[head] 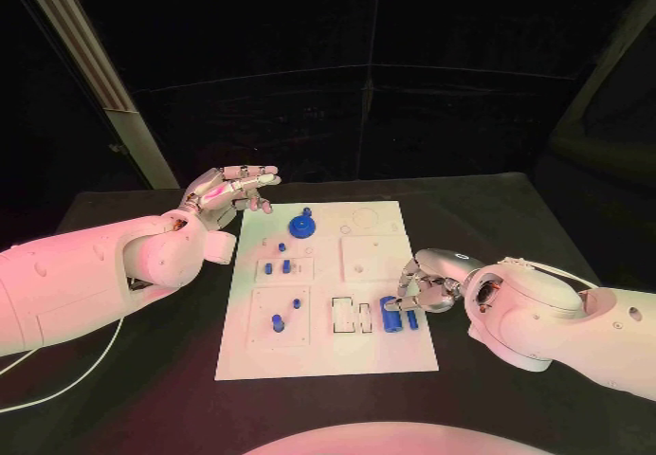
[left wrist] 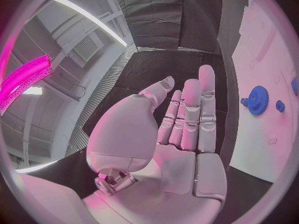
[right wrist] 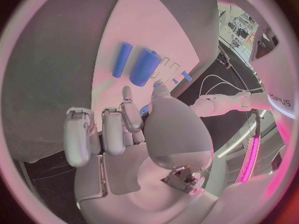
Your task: Assemble the parts on the task board
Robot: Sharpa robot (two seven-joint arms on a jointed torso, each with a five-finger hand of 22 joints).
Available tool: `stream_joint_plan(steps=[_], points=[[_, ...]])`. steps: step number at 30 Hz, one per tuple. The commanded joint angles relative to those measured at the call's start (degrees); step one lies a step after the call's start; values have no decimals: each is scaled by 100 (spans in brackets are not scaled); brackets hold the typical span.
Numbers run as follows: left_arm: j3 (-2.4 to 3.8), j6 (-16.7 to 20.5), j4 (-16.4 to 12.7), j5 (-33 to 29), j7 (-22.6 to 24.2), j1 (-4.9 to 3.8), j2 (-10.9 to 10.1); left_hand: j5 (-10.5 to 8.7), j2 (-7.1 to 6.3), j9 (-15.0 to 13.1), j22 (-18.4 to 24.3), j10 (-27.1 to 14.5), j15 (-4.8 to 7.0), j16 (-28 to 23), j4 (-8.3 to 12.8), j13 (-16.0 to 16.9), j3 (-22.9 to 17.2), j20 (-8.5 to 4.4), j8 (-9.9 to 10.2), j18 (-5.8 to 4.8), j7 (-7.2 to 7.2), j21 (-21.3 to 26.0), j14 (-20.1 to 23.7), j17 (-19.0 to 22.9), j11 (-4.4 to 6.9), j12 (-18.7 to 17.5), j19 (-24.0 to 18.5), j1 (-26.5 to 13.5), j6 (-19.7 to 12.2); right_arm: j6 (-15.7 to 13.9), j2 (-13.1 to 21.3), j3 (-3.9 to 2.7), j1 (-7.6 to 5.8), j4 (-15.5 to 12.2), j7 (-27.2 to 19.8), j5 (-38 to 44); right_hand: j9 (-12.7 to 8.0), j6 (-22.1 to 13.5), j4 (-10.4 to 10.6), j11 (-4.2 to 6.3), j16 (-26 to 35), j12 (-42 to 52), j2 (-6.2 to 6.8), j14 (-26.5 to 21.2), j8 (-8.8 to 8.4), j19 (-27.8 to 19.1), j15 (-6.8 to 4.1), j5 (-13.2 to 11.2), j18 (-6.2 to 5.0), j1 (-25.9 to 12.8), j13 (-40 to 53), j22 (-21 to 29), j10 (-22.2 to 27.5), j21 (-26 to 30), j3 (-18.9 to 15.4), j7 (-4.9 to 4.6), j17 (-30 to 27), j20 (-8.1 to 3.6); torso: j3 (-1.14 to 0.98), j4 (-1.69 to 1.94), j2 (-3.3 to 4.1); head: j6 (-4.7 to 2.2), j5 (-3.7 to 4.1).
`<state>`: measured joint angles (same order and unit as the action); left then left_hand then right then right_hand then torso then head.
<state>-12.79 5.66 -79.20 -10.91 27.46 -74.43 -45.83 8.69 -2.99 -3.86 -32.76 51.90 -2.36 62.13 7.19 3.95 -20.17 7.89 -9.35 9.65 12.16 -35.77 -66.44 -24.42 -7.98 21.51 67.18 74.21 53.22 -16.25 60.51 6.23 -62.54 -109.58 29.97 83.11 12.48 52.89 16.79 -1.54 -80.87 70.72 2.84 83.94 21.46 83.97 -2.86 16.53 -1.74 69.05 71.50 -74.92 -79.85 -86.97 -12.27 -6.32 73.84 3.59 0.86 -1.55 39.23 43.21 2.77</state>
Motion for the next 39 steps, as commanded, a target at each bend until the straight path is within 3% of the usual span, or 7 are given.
stream_joint_plan(steps=[1,18,22,26,30,36,39], points=[[4,-86,-7,20,-25,-7,-1,23,34,-6,8,-32,-12,37,4,7,34,3,-21,86,-19,30,44,8,9,24,44,5,-22,404,-12,1,-1,3,123,-25,11,-37,-3,4,-35,23,3,313,40,278,36,-28,47,-60,2,-1059,-27,-18,-20,20,3,29,1,1,0,-2,1],[3,-96,-35,21,-67,-7,-28,24,43,-5,13,-43,-10,41,11,5,37,1,-28,86,-17,34,47,14,9,35,47,21,-28,519,-197,2,61,131,239,-6,22,-30,-10,7,-38,34,-20,312,67,277,34,3,47,-62,22,-1059,-29,-18,-8,25,9,29,6,-1,6,23,-9],[3,-98,-42,21,-72,-8,-34,24,43,-5,13,-43,-10,41,11,5,37,1,-28,86,-17,34,47,14,9,35,47,21,-28,504,-280,2,93,176,245,0,34,-27,-24,12,-39,43,-65,312,97,277,31,35,47,-12,42,-1061,-31,-19,17,31,14,27,-4,-1,10,45,-32],[3,-99,-47,42,-74,-8,-36,24,43,-5,13,-43,-10,41,11,5,37,1,-28,86,-17,34,47,14,9,35,47,21,-28,500,-346,2,112,217,248,2,66,-29,-43,25,-41,44,-159,310,169,278,21,311,47,136,75,-1065,-30,-21,41,44,25,19,2,4,7,55,-28],[3,-92,-47,61,-80,-8,-37,25,55,-5,16,-46,-9,43,14,4,33,-1,-32,86,-17,36,48,17,9,41,49,33,-29,454,-387,2,123,250,263,3,86,-11,-51,35,-34,33,-199,307,210,272,14,402,45,197,80,-1059,-27,-17,39,56,16,13,2,4,2,72,-43],[3,-85,-49,71,-93,-8,-44,31,107,-4,22,-58,-6,49,27,-1,10,-6,-47,87,-16,40,55,29,9,60,53,83,-32,115,-413,2,131,257,265,-26,162,160,-40,89,-14,34,-396,300,319,269,-27,827,44,294,113,-1057,-55,-15,75,120,2,-16,-2,-1,-5,58,-47],[3,-85,-50,72,-96,-8,-47,31,108,-4,22,-59,-6,49,28,-1,10,-6,-47,87,-15,40,55,29,9,61,53,84,-33,-55,-408,1,132,242,229,-67,188,219,-51,112,-18,44,-464,303,339,274,-47,909,46,350,133,-1064,-74,-19,99,146,14,-34,1,-3,-6,57,-50]])
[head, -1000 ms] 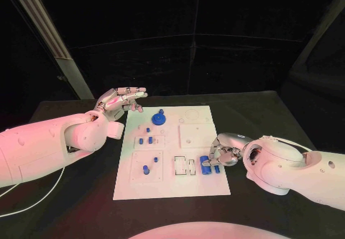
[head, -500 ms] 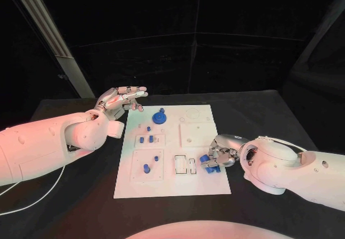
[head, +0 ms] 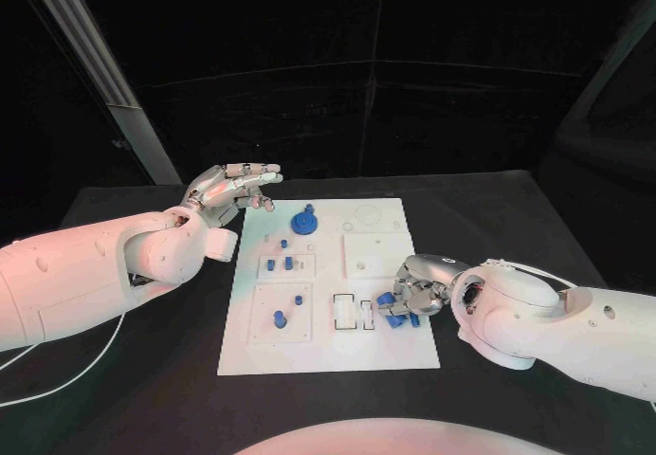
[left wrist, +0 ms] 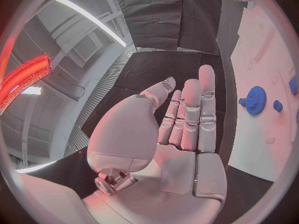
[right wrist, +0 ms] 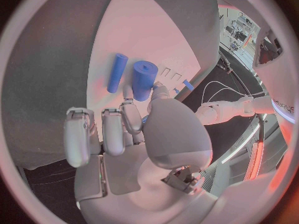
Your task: Assemble the parts on the task board
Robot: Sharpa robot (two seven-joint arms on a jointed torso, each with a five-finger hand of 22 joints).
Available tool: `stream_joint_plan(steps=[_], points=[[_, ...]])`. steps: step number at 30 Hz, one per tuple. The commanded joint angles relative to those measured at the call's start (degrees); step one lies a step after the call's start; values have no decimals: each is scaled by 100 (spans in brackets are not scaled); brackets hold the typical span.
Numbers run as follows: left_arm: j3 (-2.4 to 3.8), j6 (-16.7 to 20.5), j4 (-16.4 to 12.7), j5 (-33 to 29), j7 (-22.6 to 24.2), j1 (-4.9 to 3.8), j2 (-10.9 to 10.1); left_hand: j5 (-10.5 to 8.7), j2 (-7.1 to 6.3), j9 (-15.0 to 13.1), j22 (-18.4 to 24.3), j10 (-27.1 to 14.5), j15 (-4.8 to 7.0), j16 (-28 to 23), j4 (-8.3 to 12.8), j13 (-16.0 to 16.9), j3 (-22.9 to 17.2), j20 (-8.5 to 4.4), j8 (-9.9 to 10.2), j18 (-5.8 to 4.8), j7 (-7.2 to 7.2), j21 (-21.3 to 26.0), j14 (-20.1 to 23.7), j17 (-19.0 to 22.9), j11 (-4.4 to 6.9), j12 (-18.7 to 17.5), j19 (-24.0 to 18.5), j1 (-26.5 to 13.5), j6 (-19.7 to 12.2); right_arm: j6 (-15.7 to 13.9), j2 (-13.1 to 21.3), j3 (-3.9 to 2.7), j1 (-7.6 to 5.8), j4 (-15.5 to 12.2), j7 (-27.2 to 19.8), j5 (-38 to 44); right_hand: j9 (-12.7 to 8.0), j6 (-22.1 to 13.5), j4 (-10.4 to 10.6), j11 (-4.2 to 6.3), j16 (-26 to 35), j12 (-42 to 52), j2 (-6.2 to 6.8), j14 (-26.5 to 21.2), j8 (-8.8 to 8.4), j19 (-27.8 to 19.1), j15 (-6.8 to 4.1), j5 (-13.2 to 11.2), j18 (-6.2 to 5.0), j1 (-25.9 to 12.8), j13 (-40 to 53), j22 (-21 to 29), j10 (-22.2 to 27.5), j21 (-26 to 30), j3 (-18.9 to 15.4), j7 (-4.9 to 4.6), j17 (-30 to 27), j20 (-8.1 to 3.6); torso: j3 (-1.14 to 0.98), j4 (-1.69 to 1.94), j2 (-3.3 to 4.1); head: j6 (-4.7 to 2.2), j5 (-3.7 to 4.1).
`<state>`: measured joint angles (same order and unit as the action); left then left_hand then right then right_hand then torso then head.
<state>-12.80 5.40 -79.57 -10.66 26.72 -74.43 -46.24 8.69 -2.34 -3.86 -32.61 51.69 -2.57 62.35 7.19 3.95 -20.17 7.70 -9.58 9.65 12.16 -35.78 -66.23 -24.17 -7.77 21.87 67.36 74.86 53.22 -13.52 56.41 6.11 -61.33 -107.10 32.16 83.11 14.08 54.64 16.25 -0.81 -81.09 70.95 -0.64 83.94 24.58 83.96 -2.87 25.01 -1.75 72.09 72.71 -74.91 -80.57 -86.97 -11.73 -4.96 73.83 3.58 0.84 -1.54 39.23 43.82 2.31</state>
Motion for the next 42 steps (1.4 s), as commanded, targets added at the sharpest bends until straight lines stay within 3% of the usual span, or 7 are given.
stream_joint_plan(steps=[1,7,10,18,23,30,42], points=[[5,-61,-13,48,-23,-8,-6,31,43,-5,7,-38,15,26,28,0,10,12,-24,87,-16,40,35,5,-12,25,35,19,-33,-407,8,13,12,-19,-10,-85,38,64,-3,48,0,21,-136,305,32,277,-54,91,48,73,17,-1068,-7,-21,53,19,23,-41,2,-3,-4,-9,-6],[5,-77,-10,49,-32,-8,-4,31,43,-5,7,-38,15,26,28,0,10,12,-24,87,-16,40,35,5,-12,25,35,19,-33,-915,99,11,12,-193,-165,-235,71,127,-24,78,-18,38,-155,315,30,291,-82,242,53,175,53,-1086,-41,-32,57,49,62,-71,-1,-5,-7,-14,-9],[5,-85,-6,49,-37,-8,1,30,47,-4,8,-40,15,27,29,-1,8,11,-25,86,-15,40,35,7,-13,27,36,23,-35,-1163,146,10,11,-309,-268,-418,89,154,10,88,-31,45,-137,322,10,305,-94,437,58,156,75,-1104,-64,-44,14,59,88,-87,2,0,-6,-30,-1],[5,-123,-5,49,-60,-8,17,27,40,-3,9,-48,13,29,29,-3,16,11,-26,85,-11,41,36,9,-16,29,37,17,-41,-1566,150,6,7,-472,-614,-1079,103,165,24,94,-34,37,-141,324,-27,311,-100,621,60,128,89,-1111,-77,-48,-20,62,98,-96,4,9,5,-41,-7],[5,-164,-11,50,-96,-8,21,27,40,-3,9,-48,13,29,29,-3,16,11,-26,85,-11,41,36,9,-16,29,37,17,-41,-1540,42,5,6,-456,-662,-1251,108,172,22,95,-34,34,-148,325,-34,314,-101,660,61,125,93,-1116,-80,-51,-24,65,100,-98,5,11,4,-39,-33],[5,-202,-12,50,-116,-8,36,25,34,-2,10,-53,12,31,30,-4,21,12,-27,84,-10,42,37,12,-17,31,37,15,-46,-1234,-268,5,6,-286,-501,-1560,120,202,26,98,-25,14,-144,322,-44,311,-104,573,60,97,87,-1112,-78,-48,-53,68,89,-100,12,3,0,-18,-75],[5,-228,-8,51,-124,-8,58,25,34,-2,10,-53,12,31,30,-4,21,12,-27,84,-10,42,37,12,-17,31,37,15,-46,-1067,-597,5,6,-40,-297,-1802,131,222,35,98,-24,10,-157,322,-57,311,-104,528,60,32,95,-1113,-84,-48,-88,69,91,-101,11,8,3,-14,-92]])
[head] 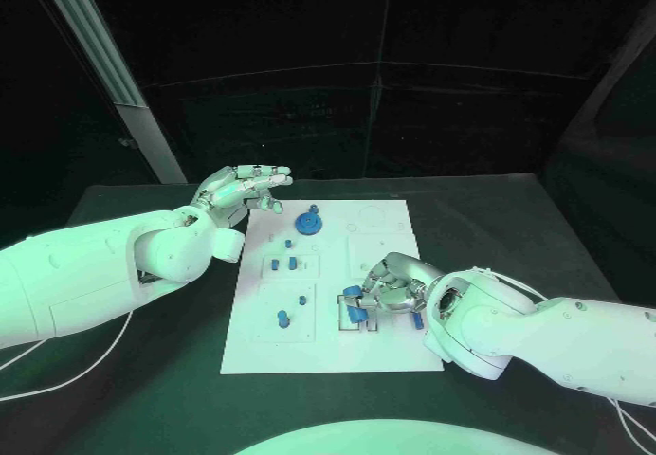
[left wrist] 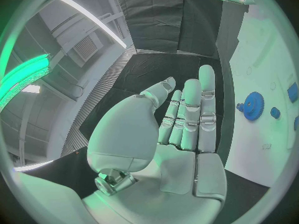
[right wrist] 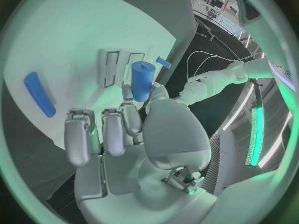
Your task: Assemble the parts on the task board
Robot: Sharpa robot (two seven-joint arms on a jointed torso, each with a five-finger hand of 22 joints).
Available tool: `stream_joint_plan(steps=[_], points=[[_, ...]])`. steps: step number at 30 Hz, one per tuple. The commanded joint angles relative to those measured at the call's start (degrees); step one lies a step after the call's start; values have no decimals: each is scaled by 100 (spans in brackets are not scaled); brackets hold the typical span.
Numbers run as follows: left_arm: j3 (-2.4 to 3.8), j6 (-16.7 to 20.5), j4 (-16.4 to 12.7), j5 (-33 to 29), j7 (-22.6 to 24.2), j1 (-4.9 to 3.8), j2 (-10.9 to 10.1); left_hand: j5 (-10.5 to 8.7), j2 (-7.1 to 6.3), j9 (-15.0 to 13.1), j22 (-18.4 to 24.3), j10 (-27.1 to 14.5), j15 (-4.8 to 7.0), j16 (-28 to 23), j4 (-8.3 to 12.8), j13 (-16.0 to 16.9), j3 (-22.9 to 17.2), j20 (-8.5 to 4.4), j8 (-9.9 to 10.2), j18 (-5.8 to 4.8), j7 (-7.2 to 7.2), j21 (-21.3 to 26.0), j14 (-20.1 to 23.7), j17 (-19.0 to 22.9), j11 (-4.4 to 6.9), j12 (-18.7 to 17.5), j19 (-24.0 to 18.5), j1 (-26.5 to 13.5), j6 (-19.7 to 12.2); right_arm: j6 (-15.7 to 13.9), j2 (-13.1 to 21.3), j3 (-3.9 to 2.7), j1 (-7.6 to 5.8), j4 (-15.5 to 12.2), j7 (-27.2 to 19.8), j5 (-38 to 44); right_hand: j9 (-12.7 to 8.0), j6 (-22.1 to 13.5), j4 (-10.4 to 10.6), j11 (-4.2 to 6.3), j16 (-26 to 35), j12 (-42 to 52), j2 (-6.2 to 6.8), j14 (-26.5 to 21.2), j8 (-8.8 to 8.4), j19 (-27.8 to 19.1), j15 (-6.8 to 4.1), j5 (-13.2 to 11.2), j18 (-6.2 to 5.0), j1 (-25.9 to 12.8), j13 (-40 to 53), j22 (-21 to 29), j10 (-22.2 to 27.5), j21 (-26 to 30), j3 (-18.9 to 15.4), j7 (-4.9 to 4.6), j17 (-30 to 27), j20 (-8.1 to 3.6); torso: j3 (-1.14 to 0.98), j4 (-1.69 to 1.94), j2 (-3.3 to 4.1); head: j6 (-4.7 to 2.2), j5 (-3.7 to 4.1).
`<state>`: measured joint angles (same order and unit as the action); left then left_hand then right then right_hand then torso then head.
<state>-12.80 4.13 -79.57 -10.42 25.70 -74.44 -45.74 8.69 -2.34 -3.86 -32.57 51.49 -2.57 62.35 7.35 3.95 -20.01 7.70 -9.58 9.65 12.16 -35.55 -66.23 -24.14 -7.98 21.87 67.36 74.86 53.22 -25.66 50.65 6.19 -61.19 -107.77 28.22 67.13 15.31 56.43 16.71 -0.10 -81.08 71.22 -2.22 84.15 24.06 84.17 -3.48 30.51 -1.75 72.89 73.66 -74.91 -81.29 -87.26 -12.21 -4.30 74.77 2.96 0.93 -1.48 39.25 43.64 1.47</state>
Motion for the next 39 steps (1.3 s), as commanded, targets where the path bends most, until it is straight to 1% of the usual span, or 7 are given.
stream_joint_plan(steps=[1,25,28,30,33,37,39], points=[[4,-101,-7,27,-23,-8,8,25,34,-2,7,-33,12,31,14,-4,5,12,-27,85,-10,19,37,8,4,31,37,15,-46,177,-31,-3,-8,41,117,-209,8,44,-11,26,-24,-16,0,301,-6,292,-42,-25,60,-53,0,-1114,-14,-20,-42,3,-3,-39,-1,-2,3,5,-13],[3,-118,12,27,-33,-8,16,25,35,-3,9,-39,12,33,15,-5,8,13,-34,84,-15,20,39,11,4,35,37,15,-42,429,-202,-2,-8,148,430,-52,52,103,-11,36,-7,-63,-41,297,-29,285,-48,-260,58,-258,-5,-1106,-12,-13,-159,19,-18,-43,-9,-11,0,32,-55],[3,-116,13,27,-36,-8,15,25,35,-3,9,-39,12,33,15,-5,8,13,-34,84,-15,20,39,11,4,35,37,15,-42,361,-208,-2,-8,163,425,-20,75,88,-25,34,16,-121,-84,290,-62,267,-48,-963,51,-480,-30,-1083,5,4,-285,18,-45,-48,-8,-10,3,30,-59],[3,-116,14,27,-38,-8,15,25,35,-3,9,-39,12,33,15,-5,8,13,-34,84,-15,20,39,11,4,35,37,15,-42,348,-212,-2,-8,169,410,-9,84,30,-113,2,60,-269,-124,275,-114,235,-42,-1768,40,-765,-131,-1041,71,34,-432,5,-104,-40,-7,-10,2,29,-58],[3,-116,17,27,-41,-8,15,25,35,-3,9,-39,12,33,15,-5,8,13,-34,84,-15,20,39,11,4,35,37,15,-42,351,-217,-2,-8,171,373,-1,95,-50,2,-22,126,-494,38,255,-176,186,-11,-2577,21,-1138,-288,-977,179,80,-569,-38,-191,-18,-9,-15,0,35,-59],[3,-117,18,27,-45,-8,16,25,35,-3,9,-39,12,33,15,-5,8,13,-34,84,-15,20,39,11,4,35,37,15,-42,368,-215,-2,-8,164,332,18,140,-82,10,-28,185,-627,513,248,-225,159,15,-2773,10,-1661,-362,-939,227,111,-87,-70,-248,8,-10,-14,0,38,-59],[2,-119,19,27,-47,-8,16,25,35,-3,9,-39,12,33,15,-5,8,13,-34,84,-15,20,39,11,4,35,37,15,-42,371,-203,-2,-8,149,305,37,142,-82,19,-36,187,-634,526,248,-225,159,12,-2763,10,-1670,-366,-939,229,112,-76,-65,-251,9,-10,-14,-3,43,-57]])
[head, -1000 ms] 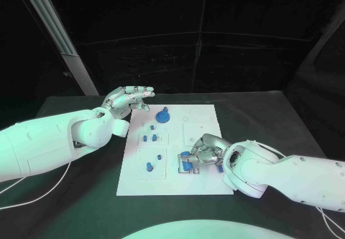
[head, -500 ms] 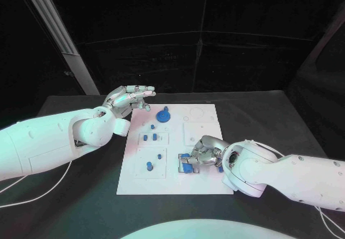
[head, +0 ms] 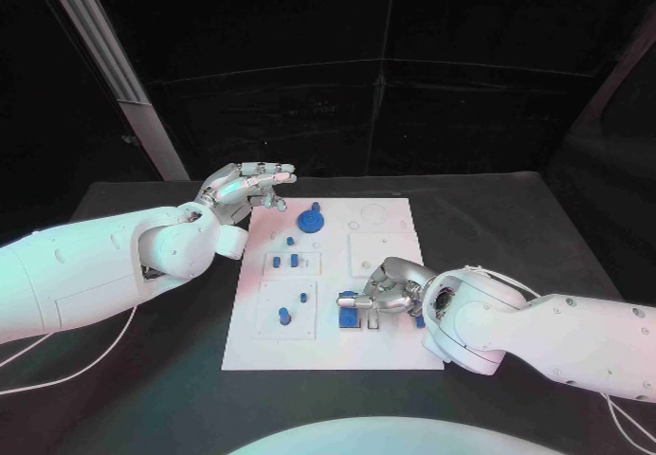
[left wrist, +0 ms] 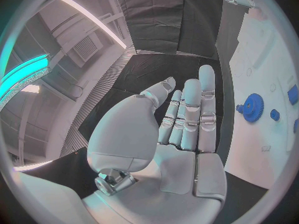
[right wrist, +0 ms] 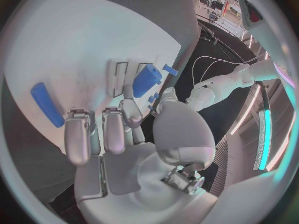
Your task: Assemble the parts on the task board
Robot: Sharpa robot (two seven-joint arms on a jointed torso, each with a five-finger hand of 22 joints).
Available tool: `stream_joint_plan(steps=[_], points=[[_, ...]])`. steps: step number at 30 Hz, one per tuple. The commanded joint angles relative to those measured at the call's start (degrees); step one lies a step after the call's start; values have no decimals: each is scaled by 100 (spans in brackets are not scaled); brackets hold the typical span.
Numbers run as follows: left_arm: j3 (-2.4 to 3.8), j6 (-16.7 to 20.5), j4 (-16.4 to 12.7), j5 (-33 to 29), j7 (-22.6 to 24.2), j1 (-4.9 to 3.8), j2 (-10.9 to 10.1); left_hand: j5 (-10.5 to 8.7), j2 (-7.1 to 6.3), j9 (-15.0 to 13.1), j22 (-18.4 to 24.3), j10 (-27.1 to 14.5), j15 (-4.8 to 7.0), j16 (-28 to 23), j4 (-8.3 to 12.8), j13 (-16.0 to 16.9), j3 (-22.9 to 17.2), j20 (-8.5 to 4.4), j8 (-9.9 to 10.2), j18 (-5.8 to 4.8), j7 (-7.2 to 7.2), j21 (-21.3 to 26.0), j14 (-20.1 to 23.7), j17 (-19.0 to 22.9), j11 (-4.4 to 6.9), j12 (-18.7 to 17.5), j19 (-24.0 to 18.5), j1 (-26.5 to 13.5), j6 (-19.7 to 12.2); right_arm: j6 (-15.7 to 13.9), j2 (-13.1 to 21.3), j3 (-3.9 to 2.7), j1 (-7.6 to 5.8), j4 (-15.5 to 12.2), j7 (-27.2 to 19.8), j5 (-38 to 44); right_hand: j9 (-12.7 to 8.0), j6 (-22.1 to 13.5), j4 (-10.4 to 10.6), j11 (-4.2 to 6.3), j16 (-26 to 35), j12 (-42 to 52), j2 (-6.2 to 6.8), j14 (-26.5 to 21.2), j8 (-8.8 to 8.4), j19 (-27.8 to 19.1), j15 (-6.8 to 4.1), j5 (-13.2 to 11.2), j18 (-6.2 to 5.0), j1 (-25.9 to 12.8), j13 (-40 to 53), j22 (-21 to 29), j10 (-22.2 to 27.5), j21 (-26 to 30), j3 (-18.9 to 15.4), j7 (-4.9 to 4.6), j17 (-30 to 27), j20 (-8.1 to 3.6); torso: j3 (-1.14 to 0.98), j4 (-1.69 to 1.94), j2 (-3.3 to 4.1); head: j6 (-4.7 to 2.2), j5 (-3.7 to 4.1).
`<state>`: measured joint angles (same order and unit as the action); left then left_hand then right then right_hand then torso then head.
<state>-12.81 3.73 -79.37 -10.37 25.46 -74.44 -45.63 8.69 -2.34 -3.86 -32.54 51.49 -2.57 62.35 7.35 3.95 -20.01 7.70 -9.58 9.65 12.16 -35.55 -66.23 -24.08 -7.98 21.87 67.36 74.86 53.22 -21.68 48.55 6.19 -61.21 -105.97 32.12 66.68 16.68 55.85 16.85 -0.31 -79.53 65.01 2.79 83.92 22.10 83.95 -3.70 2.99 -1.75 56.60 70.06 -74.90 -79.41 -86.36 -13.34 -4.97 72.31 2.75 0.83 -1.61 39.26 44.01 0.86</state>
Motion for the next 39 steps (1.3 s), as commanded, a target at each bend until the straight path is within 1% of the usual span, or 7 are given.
stream_joint_plan(steps=[1,3,6,7,10,14,39], points=[[3,-79,0,23,-23,-8,5,25,34,-3,6,-39,11,33,15,-5,8,13,-34,84,-14,20,39,6,5,35,37,15,-42,-27,15,-2,-6,-38,-100,94,13,-21,9,-18,36,-17,63,272,-33,180,32,-5,9,-71,-5,-937,40,24,95,6,-7,30,-1,0,-4,8,4],[3,-81,1,23,-24,-8,4,25,34,-3,6,-39,11,33,15,-5,8,13,-34,84,-14,20,39,6,5,35,37,15,-42,-20,34,-2,-6,-56,-132,116,24,-7,-7,-15,35,-9,12,274,-28,182,32,18,9,-2,5,-939,32,23,167,9,-2,30,-3,-1,-4,6,1],[3,-85,2,23,-28,-8,3,25,34,-3,6,-39,11,33,15,-5,8,13,-34,84,-14,20,39,6,5,35,37,15,-42,23,65,-2,-6,-85,-188,213,76,64,-351,13,31,15,-117,281,18,190,14,816,12,778,36,-949,6,19,394,43,15,14,-5,0,-1,6,4],[3,-87,3,23,-30,-8,2,25,34,-3,6,-39,11,33,15,-5,8,13,-34,84,-14,20,39,6,5,35,37,15,-42,42,72,-2,-6,-93,-202,247,98,91,-492,22,33,18,-102,282,45,195,3,873,14,1028,43,-955,1,15,431,54,16,8,-4,0,-1,9,5],[2,-95,5,23,-40,-8,1,25,34,-3,6,-39,11,33,15,-5,8,13,-34,84,-14,20,39,6,5,35,37,15,-42,86,85,-2,-6,-111,-227,356,150,146,-726,44,35,25,-99,284,112,206,-17,794,18,1418,58,-970,-12,7,463,74,22,-9,-3,-5,0,9,4],[2,-103,6,23,-50,-8,0,25,34,-3,6,-39,11,33,15,-5,8,13,-34,84,-14,20,39,6,5,35,37,15,-42,95,95,-2,-6,-130,-243,457,192,180,-833,60,24,51,-122,291,164,223,-29,684,24,1580,85,-992,-37,-7,448,91,45,-22,-3,0,2,20,7],[-2,-107,23,23,-60,-8,-11,25,33,-3,8,-47,11,36,17,-7,15,13,-40,83,-15,22,42,10,5,41,37,14,-44,244,88,-2,-5,-117,-88,1130,276,213,-921,92,17,44,-236,298,259,245,-55,729,33,1708,98,-1023,-66,-26,353,126,73,-47,-3,0,1,41,24]])
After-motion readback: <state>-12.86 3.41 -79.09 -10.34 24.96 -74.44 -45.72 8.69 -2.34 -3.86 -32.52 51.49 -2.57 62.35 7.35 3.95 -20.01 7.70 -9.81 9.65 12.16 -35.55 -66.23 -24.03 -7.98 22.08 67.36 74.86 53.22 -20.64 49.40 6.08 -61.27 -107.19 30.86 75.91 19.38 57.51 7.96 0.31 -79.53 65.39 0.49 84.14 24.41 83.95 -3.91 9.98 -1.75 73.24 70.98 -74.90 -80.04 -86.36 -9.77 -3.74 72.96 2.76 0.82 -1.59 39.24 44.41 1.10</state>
